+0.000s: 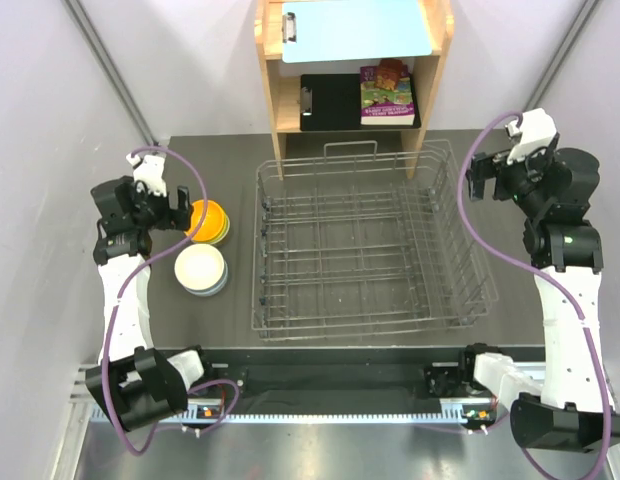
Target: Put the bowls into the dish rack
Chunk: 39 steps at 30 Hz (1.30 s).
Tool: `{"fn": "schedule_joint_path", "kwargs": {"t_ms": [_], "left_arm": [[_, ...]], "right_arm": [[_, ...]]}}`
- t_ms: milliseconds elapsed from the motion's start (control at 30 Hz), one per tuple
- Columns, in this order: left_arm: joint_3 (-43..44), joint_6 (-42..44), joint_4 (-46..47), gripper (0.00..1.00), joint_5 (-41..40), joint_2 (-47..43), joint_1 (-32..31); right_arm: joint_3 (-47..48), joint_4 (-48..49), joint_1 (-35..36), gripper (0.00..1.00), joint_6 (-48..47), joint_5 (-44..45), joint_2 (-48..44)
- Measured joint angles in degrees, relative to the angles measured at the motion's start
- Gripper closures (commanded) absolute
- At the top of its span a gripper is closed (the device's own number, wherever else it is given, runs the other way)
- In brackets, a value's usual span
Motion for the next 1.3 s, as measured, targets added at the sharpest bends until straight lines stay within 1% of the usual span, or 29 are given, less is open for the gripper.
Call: {"fn": "schedule_joint_path", "kwargs": {"t_ms": [133,533,667,833,1167,1267,1300], "left_arm": [[0.00,3.63,-3.21,0.01,1.22,0.00,0.00],[-0.26,21.84,-18.51,0.02,2.84,0.02,0.61],[-1.49,26.05,-20.79,0.04,2.82,0.79,2.19],[-1.75,30.14,-23.85,0.07,4.22,4.07,5.42],[-1.05,35.67,-29.79,0.16,6.25,12.61,7.87],[-1.03,36.68,-30.47,0.21,7.04,13.16,7.96],[-1.03,36.98,-30.56,0.26,7.43,13.27,7.96]], "right_arm": [[-0.35,-0.52,0.00,0.00,-0.90,-1.55,-0.74],[-3.87,-2.78,0.00,0.00,-6.10,-3.80,-1.53],[-5.77,-3.43,0.00,0.00,-7.08,-4.33,-2.10],[-6.78,-3.54,0.00,0.00,-7.72,-4.74,-3.45],[-8.33,-3.54,0.00,0.00,-8.41,-5.14,-5.75],[-8.76,-3.54,0.00,0.00,-8.41,-5.16,-5.99],[-8.96,-3.48,0.00,0.00,-8.41,-5.20,-5.99]]}}
